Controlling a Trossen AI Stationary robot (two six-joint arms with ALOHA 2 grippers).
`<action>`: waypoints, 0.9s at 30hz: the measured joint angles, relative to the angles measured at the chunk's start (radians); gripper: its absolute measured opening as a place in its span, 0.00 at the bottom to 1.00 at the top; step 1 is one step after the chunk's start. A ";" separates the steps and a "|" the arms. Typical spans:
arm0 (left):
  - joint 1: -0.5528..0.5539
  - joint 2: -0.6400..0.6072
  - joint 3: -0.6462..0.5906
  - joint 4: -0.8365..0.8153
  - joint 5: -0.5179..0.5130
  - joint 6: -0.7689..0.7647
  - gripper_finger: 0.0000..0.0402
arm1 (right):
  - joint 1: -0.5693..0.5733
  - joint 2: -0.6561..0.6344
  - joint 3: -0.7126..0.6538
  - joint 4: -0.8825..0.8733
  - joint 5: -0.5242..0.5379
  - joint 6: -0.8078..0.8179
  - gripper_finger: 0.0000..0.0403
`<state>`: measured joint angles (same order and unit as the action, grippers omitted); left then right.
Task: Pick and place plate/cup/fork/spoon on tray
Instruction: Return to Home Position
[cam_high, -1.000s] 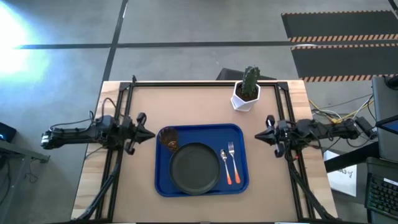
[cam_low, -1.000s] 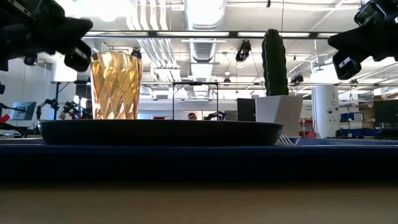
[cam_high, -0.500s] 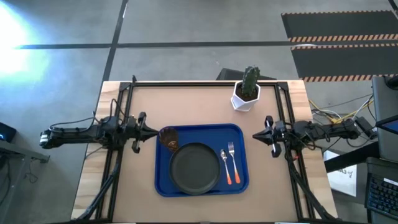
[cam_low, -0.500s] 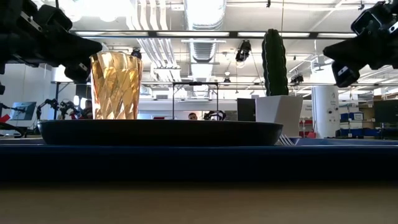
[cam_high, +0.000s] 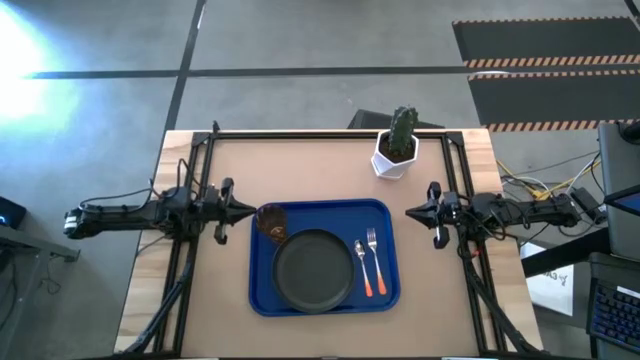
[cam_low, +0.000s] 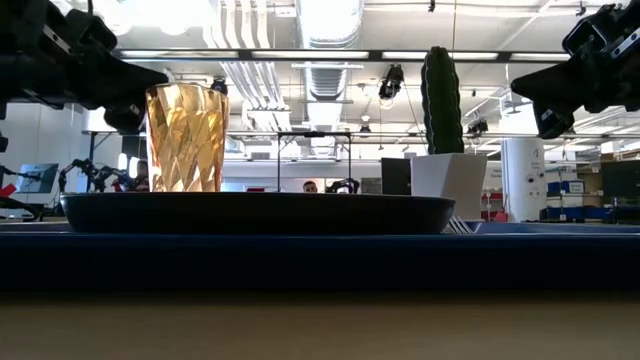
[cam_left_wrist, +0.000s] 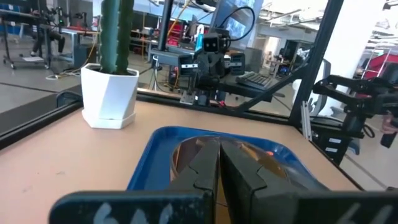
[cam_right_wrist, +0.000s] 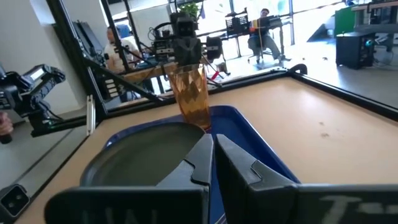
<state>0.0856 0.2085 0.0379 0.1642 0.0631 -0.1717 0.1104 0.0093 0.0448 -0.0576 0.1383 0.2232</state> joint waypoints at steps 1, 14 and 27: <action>0.000 0.000 -0.001 -0.001 0.000 -0.002 0.00 | 0.000 0.000 0.000 0.000 0.000 0.001 0.02; 0.000 0.000 -0.004 -0.002 0.000 -0.004 0.00 | 0.000 0.000 0.000 -0.003 0.000 -0.022 0.02; 0.000 0.000 -0.004 0.000 0.000 -0.004 0.00 | 0.000 0.000 0.005 -0.012 0.002 -0.022 0.02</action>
<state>0.0856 0.2089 0.0338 0.1640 0.0634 -0.1761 0.1104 0.0097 0.0501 -0.0697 0.1402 0.2014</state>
